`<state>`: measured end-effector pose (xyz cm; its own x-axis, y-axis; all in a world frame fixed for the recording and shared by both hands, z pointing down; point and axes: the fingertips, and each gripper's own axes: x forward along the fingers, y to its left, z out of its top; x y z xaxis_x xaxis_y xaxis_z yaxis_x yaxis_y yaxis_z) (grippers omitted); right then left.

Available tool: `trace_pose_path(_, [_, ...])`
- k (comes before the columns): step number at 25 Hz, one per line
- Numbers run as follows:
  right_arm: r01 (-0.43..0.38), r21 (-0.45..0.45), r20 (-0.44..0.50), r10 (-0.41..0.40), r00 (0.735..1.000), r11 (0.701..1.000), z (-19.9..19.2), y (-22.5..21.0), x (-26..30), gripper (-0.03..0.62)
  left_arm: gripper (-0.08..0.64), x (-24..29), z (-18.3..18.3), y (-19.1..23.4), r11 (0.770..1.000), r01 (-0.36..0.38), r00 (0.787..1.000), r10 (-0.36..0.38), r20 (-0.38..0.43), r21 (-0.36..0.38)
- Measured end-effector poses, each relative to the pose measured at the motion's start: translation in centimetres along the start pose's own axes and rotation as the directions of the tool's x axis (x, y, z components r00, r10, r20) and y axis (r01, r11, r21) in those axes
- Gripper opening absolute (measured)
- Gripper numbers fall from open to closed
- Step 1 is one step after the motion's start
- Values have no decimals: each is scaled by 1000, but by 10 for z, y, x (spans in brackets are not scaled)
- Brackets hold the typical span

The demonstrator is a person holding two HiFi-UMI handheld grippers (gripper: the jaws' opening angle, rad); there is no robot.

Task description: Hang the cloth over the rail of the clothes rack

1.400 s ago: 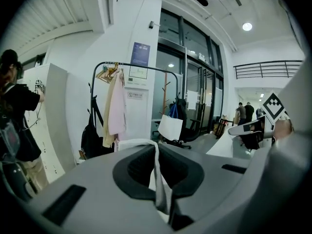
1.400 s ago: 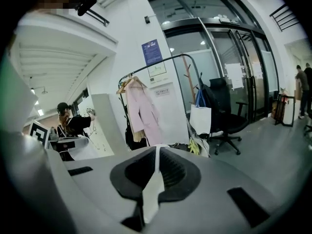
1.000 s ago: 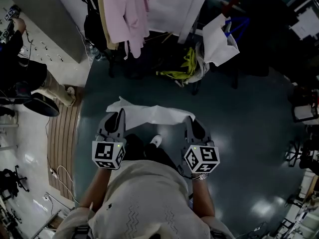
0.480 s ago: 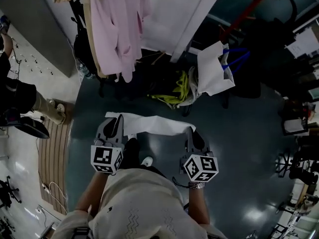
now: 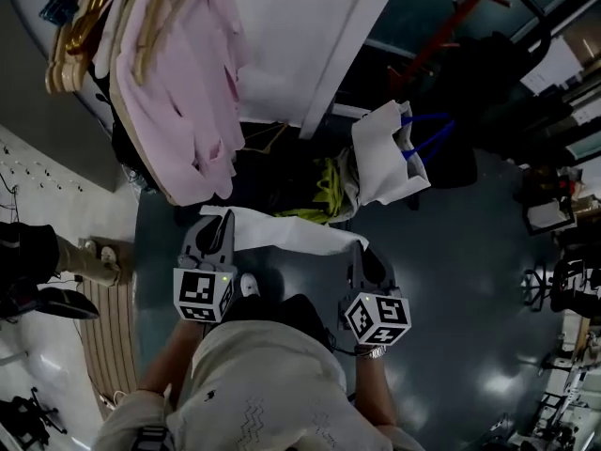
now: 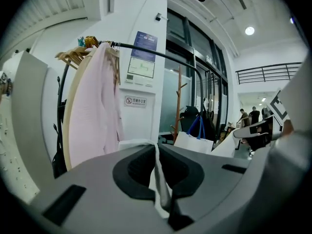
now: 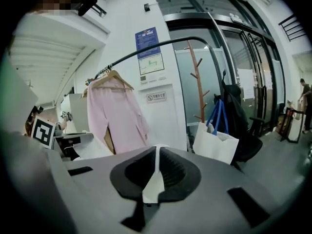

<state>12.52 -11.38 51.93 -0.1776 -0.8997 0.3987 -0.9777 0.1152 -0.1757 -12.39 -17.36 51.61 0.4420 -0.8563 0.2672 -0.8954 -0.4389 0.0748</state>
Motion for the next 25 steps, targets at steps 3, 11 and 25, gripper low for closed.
trace_pose_path(3, [32, 15, 23, -32, 999, 999, 16, -13, 8, 23, 17, 19, 14, 1, 1000, 16, 1000, -16, 15, -1])
trace_pose_path(11, [16, -27, 149, -12, 989, 1000, 121, -62, 65, 23, 17, 89, 92, 12, 1000, -16, 995, 15, 103, 8])
trace_pose_path(25, [-95, -337, 520, 269, 811, 937, 442, -85, 90, 22, 17, 141, 367, 1, 947, -275, 826, 143, 545, 168])
